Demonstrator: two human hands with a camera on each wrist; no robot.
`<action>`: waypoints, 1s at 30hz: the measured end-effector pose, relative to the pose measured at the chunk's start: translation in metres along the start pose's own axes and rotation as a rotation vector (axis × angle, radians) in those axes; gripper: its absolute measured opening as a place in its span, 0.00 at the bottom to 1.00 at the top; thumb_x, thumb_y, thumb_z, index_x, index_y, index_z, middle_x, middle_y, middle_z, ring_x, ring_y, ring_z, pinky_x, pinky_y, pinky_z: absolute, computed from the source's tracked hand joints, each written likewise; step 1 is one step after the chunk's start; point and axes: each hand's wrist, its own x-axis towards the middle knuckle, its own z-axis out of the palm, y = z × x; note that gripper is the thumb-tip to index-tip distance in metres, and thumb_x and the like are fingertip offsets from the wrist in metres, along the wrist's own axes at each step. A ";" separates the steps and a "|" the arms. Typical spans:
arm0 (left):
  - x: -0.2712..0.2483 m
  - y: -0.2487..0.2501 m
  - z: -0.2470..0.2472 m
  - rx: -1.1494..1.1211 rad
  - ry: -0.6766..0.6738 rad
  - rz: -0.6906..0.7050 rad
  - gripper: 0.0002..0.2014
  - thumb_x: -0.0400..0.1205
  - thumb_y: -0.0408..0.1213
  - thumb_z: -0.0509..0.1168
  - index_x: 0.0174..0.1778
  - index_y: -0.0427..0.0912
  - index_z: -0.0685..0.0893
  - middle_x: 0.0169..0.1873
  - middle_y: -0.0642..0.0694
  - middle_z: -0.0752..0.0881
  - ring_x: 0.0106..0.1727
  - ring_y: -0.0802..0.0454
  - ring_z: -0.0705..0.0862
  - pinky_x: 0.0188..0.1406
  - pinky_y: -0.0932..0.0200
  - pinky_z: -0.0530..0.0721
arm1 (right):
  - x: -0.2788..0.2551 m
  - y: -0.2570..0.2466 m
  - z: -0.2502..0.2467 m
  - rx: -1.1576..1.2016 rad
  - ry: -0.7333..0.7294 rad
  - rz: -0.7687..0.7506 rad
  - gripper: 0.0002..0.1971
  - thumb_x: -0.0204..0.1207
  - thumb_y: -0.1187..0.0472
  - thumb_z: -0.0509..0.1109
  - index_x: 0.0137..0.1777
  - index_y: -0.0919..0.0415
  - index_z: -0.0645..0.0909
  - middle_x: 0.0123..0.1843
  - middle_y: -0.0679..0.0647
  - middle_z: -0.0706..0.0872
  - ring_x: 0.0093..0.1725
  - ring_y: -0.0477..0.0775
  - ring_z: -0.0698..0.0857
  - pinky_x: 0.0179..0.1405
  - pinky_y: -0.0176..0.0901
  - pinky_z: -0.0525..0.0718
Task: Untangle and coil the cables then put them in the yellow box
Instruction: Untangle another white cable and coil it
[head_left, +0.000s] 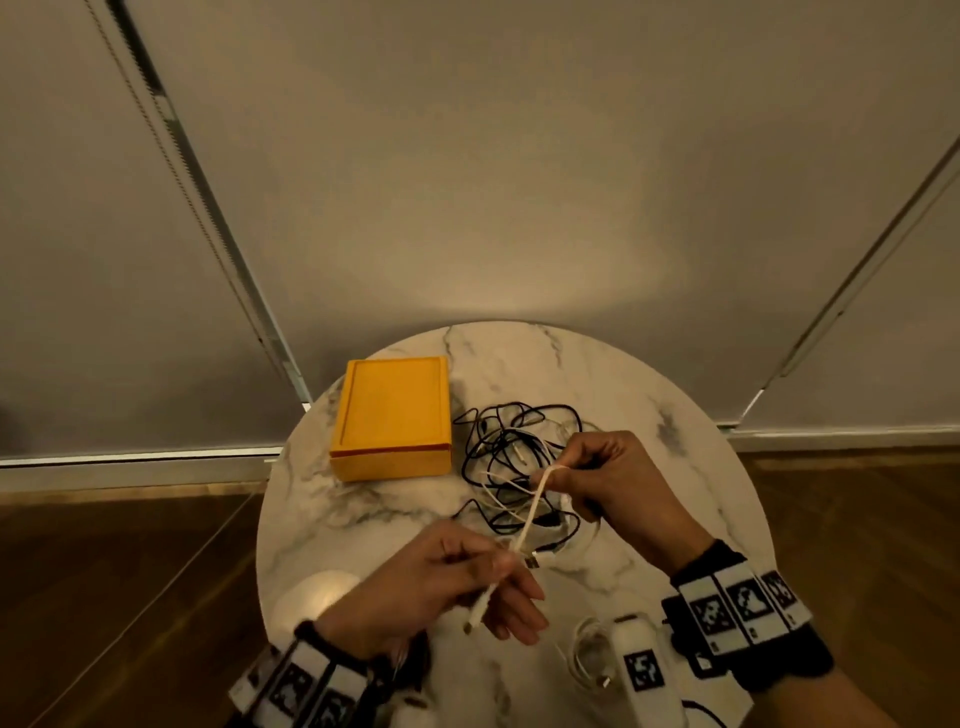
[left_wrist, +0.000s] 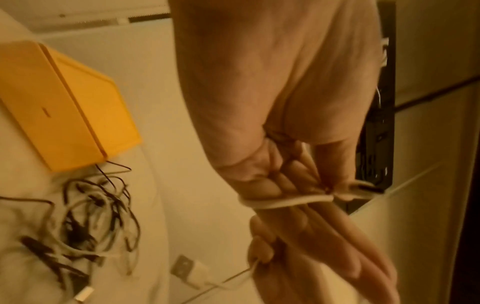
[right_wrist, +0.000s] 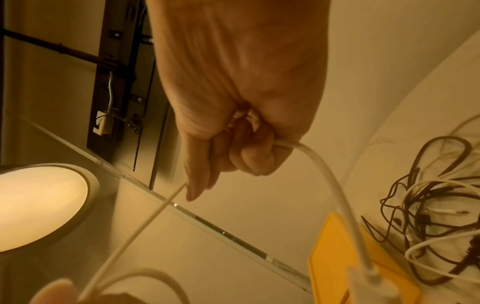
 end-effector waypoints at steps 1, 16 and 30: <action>0.003 0.006 0.000 0.011 -0.047 -0.012 0.16 0.84 0.46 0.64 0.53 0.39 0.89 0.47 0.39 0.92 0.42 0.47 0.92 0.39 0.62 0.87 | 0.000 -0.002 -0.001 0.021 0.030 0.007 0.09 0.64 0.68 0.79 0.30 0.72 0.82 0.29 0.69 0.86 0.16 0.47 0.68 0.17 0.35 0.65; 0.031 0.014 -0.002 -0.136 0.190 0.365 0.21 0.81 0.22 0.59 0.72 0.32 0.75 0.62 0.34 0.86 0.60 0.40 0.87 0.57 0.54 0.85 | -0.052 0.044 0.068 -0.631 -0.344 -0.021 0.13 0.86 0.53 0.59 0.45 0.56 0.82 0.27 0.41 0.78 0.31 0.41 0.78 0.36 0.38 0.72; -0.019 -0.017 -0.012 0.453 0.086 -0.060 0.12 0.85 0.30 0.57 0.55 0.26 0.83 0.43 0.34 0.89 0.41 0.36 0.89 0.48 0.43 0.85 | -0.033 0.015 0.026 -0.954 -0.655 -0.370 0.10 0.83 0.47 0.64 0.47 0.52 0.80 0.29 0.41 0.74 0.29 0.40 0.73 0.31 0.34 0.68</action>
